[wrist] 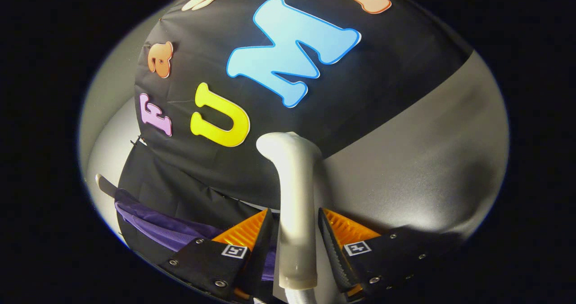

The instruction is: Iron the clothes twice with a garment steamer, once on the left side and once on the right side.

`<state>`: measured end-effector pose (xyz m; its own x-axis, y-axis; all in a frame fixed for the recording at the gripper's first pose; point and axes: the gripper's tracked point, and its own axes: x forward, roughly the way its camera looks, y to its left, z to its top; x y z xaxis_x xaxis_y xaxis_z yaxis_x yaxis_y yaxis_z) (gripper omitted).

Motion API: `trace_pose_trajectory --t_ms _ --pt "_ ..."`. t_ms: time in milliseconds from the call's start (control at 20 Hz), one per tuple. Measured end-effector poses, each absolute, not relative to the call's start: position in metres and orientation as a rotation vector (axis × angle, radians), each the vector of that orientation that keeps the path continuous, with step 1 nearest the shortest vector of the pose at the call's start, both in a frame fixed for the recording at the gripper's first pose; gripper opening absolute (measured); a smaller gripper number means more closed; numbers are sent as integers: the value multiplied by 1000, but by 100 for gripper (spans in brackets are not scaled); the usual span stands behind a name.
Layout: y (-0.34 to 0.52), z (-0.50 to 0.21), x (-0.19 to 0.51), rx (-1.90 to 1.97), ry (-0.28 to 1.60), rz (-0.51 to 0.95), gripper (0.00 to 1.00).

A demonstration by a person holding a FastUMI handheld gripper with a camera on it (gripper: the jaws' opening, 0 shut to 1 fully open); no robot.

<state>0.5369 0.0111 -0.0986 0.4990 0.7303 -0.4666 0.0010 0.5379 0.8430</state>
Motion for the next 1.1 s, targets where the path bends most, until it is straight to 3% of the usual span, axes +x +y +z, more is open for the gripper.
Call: trace_pose_trajectory --t_ms 200,350,1100 --pt "7 -96 536 957 955 503 40" --pt "0 -89 525 916 913 477 33" --pt "-8 -4 375 880 587 470 30"
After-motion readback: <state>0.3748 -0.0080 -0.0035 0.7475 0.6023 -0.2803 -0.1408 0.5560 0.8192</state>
